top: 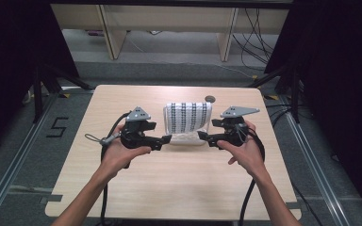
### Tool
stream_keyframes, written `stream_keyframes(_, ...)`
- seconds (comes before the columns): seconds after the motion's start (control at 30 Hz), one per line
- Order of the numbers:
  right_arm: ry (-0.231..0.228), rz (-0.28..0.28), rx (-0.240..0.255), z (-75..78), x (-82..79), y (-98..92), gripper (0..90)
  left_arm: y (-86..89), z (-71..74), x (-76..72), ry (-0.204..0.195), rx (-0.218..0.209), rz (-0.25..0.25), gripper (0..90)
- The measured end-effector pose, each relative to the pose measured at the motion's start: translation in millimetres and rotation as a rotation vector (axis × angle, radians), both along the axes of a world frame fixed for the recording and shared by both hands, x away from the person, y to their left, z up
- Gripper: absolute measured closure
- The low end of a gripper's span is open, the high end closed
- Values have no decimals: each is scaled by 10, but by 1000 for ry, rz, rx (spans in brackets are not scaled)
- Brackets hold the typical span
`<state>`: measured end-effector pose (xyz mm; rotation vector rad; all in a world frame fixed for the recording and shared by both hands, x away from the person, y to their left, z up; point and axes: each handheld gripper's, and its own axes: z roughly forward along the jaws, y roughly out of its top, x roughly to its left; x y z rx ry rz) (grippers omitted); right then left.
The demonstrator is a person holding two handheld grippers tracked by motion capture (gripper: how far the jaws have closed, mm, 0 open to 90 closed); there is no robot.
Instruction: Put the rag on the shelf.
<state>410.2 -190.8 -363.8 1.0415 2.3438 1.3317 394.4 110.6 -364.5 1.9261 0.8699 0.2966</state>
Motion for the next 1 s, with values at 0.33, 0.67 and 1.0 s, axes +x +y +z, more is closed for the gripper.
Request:
stream_keyframes(0.33, -12, 12, -11, -50, -71, -53, 260, 132, -117, -98, 9, -8, 17, 231)
stream_keyframes(0.67, 3, 15, -10, -133, -147, -69, 258, 190, -236, -169, 25, -5, 18, 226)
stream_keyframes(1.0, 12, 34, -12, -219, -272, -112, 251, 216, -337, -269, 21, -7, 7, 210)
